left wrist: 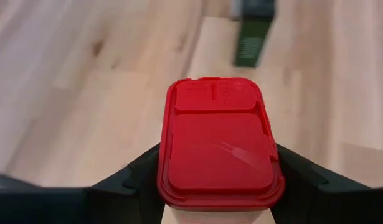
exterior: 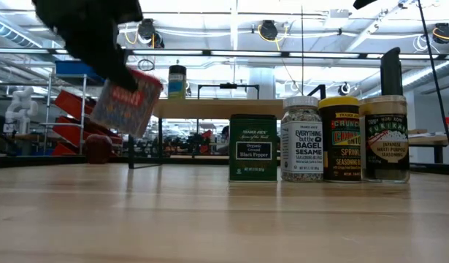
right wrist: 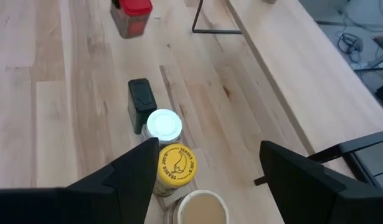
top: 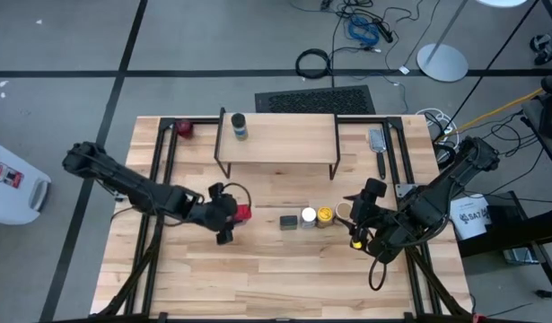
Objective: Shelf spices
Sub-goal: Remove the red seasoning can from the shelf
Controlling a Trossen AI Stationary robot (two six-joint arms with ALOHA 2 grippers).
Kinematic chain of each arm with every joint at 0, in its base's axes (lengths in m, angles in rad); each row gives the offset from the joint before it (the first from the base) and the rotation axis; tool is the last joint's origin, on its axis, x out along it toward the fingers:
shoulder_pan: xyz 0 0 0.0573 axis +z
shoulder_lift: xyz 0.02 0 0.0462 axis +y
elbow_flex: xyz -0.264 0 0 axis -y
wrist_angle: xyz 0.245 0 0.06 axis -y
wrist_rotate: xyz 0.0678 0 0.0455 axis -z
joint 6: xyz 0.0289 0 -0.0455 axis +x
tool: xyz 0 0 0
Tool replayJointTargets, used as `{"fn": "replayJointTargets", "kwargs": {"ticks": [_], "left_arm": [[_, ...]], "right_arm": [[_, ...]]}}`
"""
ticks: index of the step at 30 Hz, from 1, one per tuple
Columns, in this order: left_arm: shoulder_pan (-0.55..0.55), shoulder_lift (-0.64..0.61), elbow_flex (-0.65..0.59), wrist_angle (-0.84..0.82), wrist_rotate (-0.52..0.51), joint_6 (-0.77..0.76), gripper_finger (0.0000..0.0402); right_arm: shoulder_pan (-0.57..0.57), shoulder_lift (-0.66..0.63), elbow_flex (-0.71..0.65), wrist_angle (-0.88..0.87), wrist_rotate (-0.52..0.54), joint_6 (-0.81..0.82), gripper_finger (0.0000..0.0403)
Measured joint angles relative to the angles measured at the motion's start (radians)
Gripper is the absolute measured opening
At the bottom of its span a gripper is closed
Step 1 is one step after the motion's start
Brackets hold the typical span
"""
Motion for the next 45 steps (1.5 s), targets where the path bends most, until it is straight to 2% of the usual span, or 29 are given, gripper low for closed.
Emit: {"fn": "replayJointTargets", "kwargs": {"ticks": [4,12,28,35,41,45], "left_arm": [[-0.005,0.000,-0.070,0.058,-0.052,0.020,0.0218],[-0.017,0.001,-0.172,0.091,-0.057,0.002,0.0218],[-0.138,-0.011,-0.191,0.135,-0.004,0.009,0.0222],[-0.143,-0.029,-0.221,0.160,-0.004,0.033,0.0228],[-0.142,-0.069,-0.275,0.250,-0.003,0.027,0.0229],[-0.140,-0.084,-0.276,0.232,-0.004,0.027,0.0230]], "right_arm": [[0.000,0.000,0.000,0.004,0.014,0.000,0.0267],[-0.010,0.000,0.000,0.054,0.028,-0.059,0.0267],[-0.091,0.000,0.000,0.134,0.028,-0.201,0.0267],[-0.101,0.000,0.000,0.170,0.027,-0.228,0.0267],[-0.101,0.000,0.000,0.179,0.026,-0.214,0.0267],[-0.101,0.000,0.000,0.197,0.025,-0.200,0.0267]]}}
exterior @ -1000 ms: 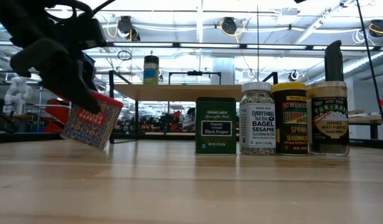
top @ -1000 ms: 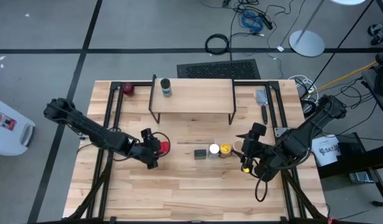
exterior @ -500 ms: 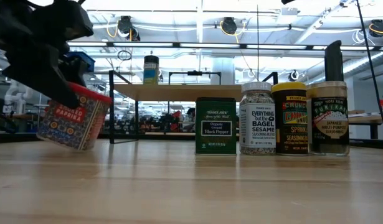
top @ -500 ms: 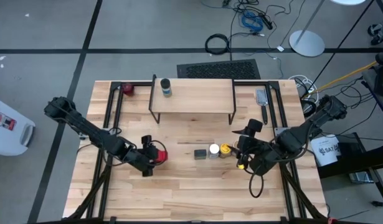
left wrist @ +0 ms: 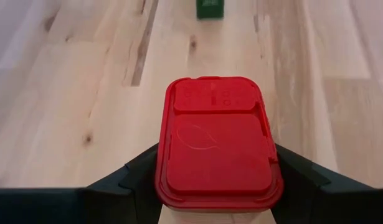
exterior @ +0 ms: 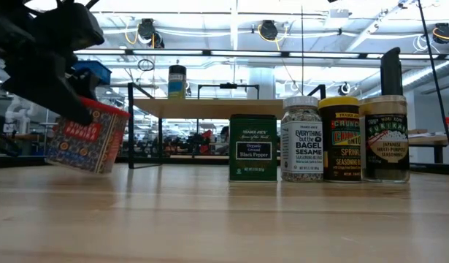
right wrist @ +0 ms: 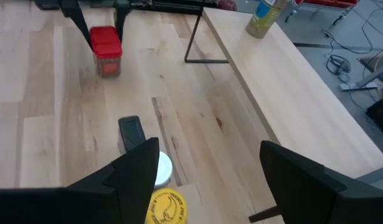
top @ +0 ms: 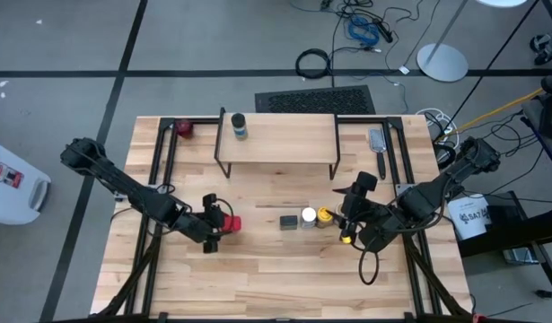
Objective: Shelf spices
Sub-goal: Remove the red seasoning can from the shelf, then remove the black seasoning bottle from the shelf
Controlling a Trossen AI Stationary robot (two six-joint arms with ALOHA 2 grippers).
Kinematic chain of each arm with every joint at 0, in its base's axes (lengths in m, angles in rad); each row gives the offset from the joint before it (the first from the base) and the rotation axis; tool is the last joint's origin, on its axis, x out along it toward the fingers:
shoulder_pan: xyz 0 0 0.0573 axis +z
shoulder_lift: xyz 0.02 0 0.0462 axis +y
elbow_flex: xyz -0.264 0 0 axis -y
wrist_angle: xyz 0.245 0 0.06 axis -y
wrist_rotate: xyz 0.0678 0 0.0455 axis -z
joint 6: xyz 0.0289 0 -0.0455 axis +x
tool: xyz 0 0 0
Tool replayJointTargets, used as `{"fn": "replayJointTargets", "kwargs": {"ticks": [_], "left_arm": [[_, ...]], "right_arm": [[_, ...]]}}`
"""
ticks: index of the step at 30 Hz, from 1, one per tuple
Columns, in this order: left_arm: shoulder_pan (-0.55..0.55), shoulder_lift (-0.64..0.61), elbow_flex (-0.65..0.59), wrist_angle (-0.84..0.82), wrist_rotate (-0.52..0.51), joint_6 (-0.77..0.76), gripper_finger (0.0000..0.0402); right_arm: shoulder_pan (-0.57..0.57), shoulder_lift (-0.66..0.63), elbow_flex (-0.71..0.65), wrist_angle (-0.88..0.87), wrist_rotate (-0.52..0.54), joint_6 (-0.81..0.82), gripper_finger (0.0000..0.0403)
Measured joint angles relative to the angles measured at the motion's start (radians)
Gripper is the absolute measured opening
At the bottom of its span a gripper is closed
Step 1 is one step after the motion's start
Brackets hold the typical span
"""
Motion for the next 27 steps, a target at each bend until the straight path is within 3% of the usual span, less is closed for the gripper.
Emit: {"fn": "replayJointTargets", "kwargs": {"ticks": [7,16,27], "left_arm": [[0.010,-0.006,-0.001,-0.030,-0.031,0.030,0.0238],[0.039,-0.007,-0.001,-0.022,-0.036,0.078,0.0306],[0.039,-0.086,0.043,-0.075,-0.047,0.079,0.0311]], "right_arm": [[0.000,0.000,0.000,0.062,-0.001,0.001,0.0267],[0.000,0.000,0.000,0.112,-0.007,0.006,0.0267],[-0.014,0.057,0.000,0.127,-0.002,-0.004,0.0267]]}}
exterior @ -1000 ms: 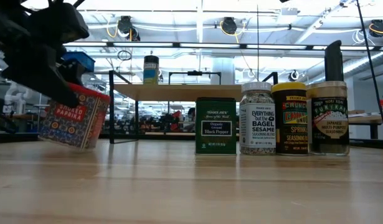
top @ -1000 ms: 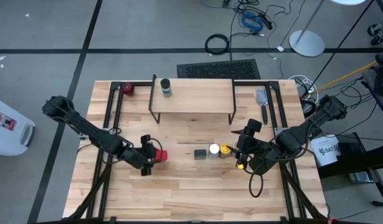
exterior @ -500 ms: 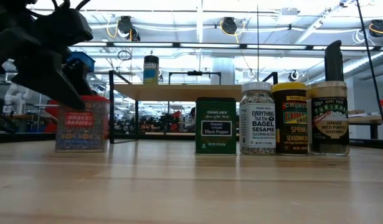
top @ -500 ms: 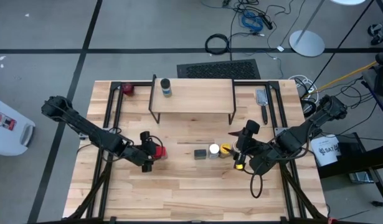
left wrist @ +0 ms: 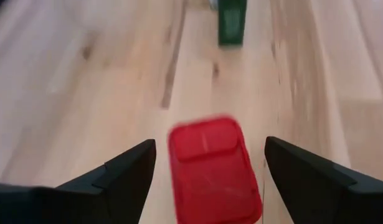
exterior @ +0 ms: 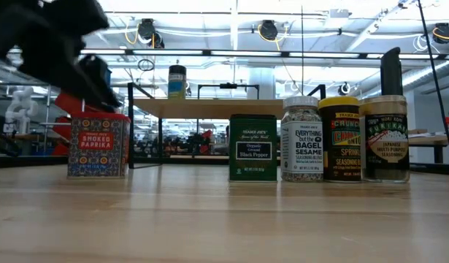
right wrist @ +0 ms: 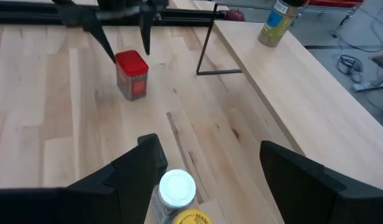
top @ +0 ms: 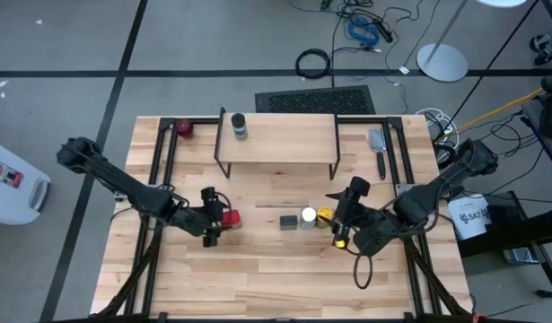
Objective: Shelf spices
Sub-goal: Remove the black seasoning bottle from the shelf
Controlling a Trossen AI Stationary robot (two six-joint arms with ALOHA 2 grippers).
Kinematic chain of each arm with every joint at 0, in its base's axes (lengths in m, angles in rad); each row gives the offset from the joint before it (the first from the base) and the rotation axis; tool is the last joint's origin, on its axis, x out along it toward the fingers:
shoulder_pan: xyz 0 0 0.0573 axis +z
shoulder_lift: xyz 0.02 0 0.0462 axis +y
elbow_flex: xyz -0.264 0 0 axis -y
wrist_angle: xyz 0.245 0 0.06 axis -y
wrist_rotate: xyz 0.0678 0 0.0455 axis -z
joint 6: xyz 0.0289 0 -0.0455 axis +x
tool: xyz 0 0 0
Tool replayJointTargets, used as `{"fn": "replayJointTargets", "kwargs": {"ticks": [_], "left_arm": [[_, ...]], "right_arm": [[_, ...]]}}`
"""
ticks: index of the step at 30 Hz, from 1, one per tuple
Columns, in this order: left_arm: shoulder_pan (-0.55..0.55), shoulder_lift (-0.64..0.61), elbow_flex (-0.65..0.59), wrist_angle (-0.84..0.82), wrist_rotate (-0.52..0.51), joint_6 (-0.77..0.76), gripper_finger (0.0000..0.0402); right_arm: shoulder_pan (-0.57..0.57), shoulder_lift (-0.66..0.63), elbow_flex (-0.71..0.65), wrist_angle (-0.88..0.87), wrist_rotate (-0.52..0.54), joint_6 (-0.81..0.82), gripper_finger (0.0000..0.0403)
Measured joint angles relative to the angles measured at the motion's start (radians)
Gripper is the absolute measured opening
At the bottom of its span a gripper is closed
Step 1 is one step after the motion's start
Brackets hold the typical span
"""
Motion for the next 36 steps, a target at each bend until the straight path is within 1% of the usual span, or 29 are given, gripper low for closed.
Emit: {"fn": "replayJointTargets", "kwargs": {"ticks": [2,5,7,8,11,13,15,18,21,23,26,30,31,36], "left_arm": [[0.000,-0.029,0.029,-0.026,-0.033,0.003,0.0311],[0.000,-0.065,0.082,-0.032,-0.097,0.060,0.0311],[0.000,-0.084,0.128,-0.033,-0.166,0.114,0.0311],[0.000,-0.094,0.154,-0.035,-0.212,0.135,0.0311],[0.005,-0.117,0.249,-0.067,-0.362,0.182,0.0311],[0.007,-0.134,0.313,-0.100,-0.419,0.191,0.0311],[0.008,-0.150,0.370,-0.133,-0.445,0.191,0.0311],[0.007,-0.181,0.427,-0.175,-0.451,0.191,0.0310],[0.007,-0.218,0.440,-0.209,-0.453,0.189,0.0310],[0.007,-0.241,0.440,-0.251,-0.456,0.178,0.0310],[0.007,-0.261,0.439,-0.315,-0.500,0.158,0.0310],[0.008,-0.277,0.439,-0.384,-0.631,0.157,0.0310],[0.008,-0.282,0.439,-0.396,-0.645,0.156,0.0310],[0.025,-0.295,0.437,-0.423,-0.647,0.144,0.0310]], "right_arm": [[-0.020,0.020,-0.001,0.034,0.000,-0.031,0.0267],[-0.071,0.042,-0.001,0.135,-0.006,-0.139,0.0267],[-0.129,0.042,-0.001,0.228,-0.047,-0.240,0.0267],[-0.166,0.037,-0.001,0.283,-0.084,-0.294,0.0267],[-0.303,0.024,0.020,0.415,-0.256,-0.453,0.0267],[-0.409,0.021,0.044,0.482,-0.394,-0.537,0.0267],[-0.520,0.023,0.067,0.546,-0.543,-0.595,0.0267],[-0.678,0.041,0.090,0.643,-0.722,-0.642,0.0267],[-0.797,0.074,0.112,0.709,-0.840,-0.660,0.0267],[-0.858,0.109,0.145,0.712,-0.905,-0.675,0.0267],[-0.923,0.184,0.224,0.704,-0.955,-0.679,0.0267],[-0.963,0.287,0.335,0.686,-1.029,-0.690,0.0267],[-0.967,0.316,0.362,0.680,-1.048,-0.702,0.0267],[-0.968,0.472,0.508,0.611,-1.115,-0.782,0.0267]]}}
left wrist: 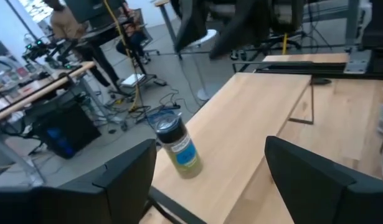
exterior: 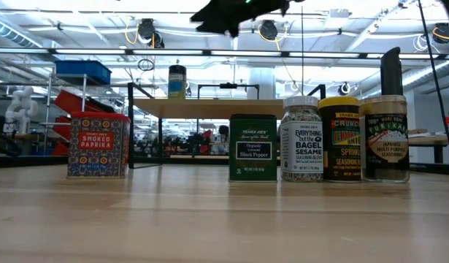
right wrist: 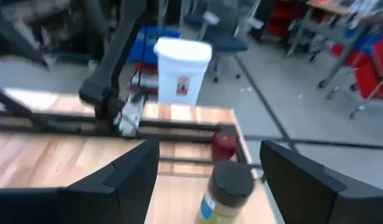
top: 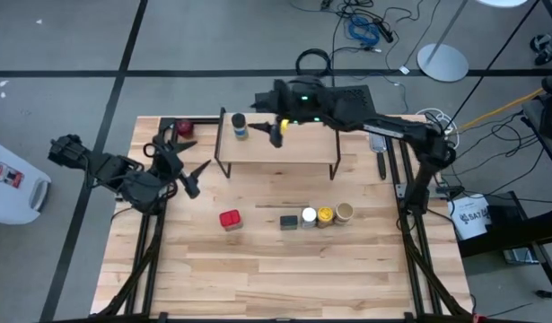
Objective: Shelf spices
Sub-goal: Remove the black seasoning bottle from the shelf
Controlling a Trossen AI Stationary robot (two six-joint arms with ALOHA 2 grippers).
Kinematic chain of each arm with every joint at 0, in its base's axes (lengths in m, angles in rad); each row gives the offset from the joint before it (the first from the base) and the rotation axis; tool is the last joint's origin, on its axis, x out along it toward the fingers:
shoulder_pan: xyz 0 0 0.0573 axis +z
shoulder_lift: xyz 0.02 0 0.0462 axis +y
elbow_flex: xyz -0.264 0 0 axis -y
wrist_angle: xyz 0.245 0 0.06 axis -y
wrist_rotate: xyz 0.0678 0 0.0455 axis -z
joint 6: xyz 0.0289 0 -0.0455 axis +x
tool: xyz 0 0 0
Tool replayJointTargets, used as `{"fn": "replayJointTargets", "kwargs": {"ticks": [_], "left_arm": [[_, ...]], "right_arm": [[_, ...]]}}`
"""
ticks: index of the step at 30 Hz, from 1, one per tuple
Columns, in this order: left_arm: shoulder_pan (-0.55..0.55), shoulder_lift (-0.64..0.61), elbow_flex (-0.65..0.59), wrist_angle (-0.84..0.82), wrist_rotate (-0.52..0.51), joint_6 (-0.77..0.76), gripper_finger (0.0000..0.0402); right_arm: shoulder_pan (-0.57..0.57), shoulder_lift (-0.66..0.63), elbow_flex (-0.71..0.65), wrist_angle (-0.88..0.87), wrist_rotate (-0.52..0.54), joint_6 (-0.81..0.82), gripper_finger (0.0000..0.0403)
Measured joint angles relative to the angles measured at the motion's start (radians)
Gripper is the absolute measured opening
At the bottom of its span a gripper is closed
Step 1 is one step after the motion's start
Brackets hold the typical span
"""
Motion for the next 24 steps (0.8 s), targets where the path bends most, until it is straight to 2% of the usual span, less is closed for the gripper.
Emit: {"fn": "replayJointTargets", "kwargs": {"ticks": [6,10,18,22,24], "left_arm": [[0.031,-0.011,-0.027,-0.001,0.002,-0.007,0.0310],[0.042,-0.011,-0.027,0.001,0.003,-0.004,0.0310],[0.042,-0.017,-0.027,0.007,0.004,0.039,0.0310],[0.041,-0.021,-0.027,0.014,0.005,0.042,0.0310],[0.041,-0.022,-0.026,0.017,0.004,0.047,0.0310]], "right_arm": [[-0.002,0.167,0.169,-0.104,-0.015,0.014,0.0268],[-0.003,0.227,0.224,-0.131,-0.012,0.020,0.0282],[-0.019,0.241,0.233,-0.150,0.039,0.005,0.0326],[-0.041,0.241,0.233,-0.153,0.033,0.015,0.0329],[-0.050,0.252,0.235,-0.153,-0.003,0.028,0.0329]]}}
